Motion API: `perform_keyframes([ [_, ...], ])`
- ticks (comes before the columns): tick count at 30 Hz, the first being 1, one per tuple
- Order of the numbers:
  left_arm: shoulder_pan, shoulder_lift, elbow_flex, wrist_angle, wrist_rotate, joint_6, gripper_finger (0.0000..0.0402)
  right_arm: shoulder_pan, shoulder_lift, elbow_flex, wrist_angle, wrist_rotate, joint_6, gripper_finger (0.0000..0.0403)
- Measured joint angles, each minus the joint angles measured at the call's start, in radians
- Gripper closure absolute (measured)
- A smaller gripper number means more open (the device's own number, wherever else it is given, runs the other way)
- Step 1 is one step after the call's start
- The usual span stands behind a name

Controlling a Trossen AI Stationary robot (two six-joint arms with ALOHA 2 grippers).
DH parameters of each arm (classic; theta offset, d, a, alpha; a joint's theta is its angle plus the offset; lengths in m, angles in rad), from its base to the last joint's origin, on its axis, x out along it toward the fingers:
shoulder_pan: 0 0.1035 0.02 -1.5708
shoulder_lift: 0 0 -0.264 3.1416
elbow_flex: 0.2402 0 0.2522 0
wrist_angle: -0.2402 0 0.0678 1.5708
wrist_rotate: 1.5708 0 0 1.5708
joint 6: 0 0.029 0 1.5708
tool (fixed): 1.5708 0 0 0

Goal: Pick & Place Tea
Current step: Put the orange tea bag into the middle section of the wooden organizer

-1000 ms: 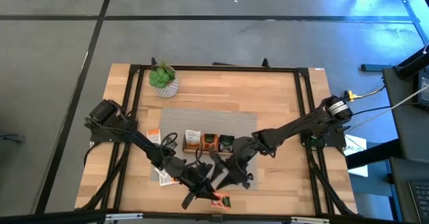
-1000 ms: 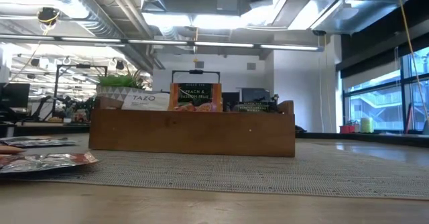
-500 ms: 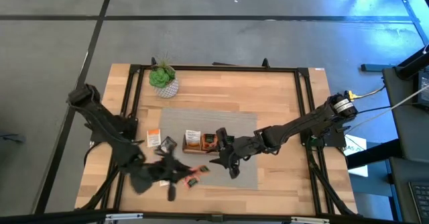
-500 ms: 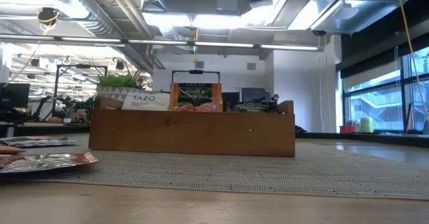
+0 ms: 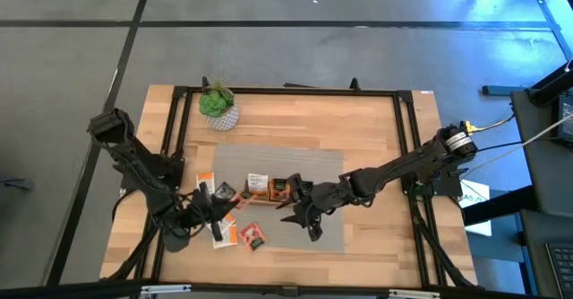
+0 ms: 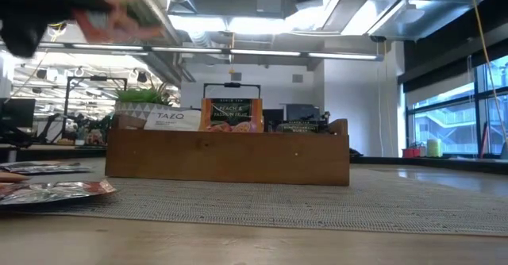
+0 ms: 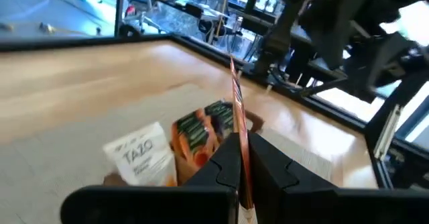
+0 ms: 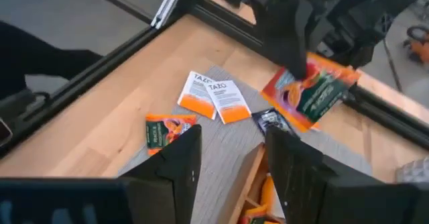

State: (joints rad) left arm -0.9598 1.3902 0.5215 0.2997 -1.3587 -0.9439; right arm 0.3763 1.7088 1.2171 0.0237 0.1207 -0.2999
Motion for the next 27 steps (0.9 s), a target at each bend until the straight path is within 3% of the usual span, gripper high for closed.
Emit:
perform_keyframes([
  [4, 0.021, 0.033, -0.096, 0.254, 0.070, 0.086, 0.0391, 0.000, 0.000, 0.000, 0.000, -0.022, 0.030, 0.0235],
  [9, 0.100, 0.083, -0.119, 0.528, 0.413, 0.285, 0.0391, 0.000, 0.000, 0.000, 0.006, -0.107, 0.030, 0.0235],
  [12, 0.144, 0.125, -0.113, 0.694, 0.549, 0.467, 0.0390, 0.000, 0.000, 0.000, 0.008, -0.116, 0.031, 0.0235],
  [18, 0.157, 0.173, -0.205, 1.068, 0.654, 0.725, 0.0390, 0.004, 0.000, 0.000, -0.005, -0.119, 0.033, 0.0235],
  [21, 0.136, 0.172, -0.273, 1.223, 0.613, 0.786, 0.0390, 0.014, 0.000, 0.000, 0.004, -0.147, 0.033, 0.0235],
  [24, 0.157, 0.172, -0.266, 1.267, 0.594, 0.900, 0.0389, 0.016, 0.000, 0.000, 0.038, -0.148, 0.069, 0.0235],
  [27, 0.196, 0.172, -0.226, 1.252, 0.679, 1.056, 0.0389, 0.015, 0.000, 0.000, 0.121, -0.072, 0.208, 0.0235],
])
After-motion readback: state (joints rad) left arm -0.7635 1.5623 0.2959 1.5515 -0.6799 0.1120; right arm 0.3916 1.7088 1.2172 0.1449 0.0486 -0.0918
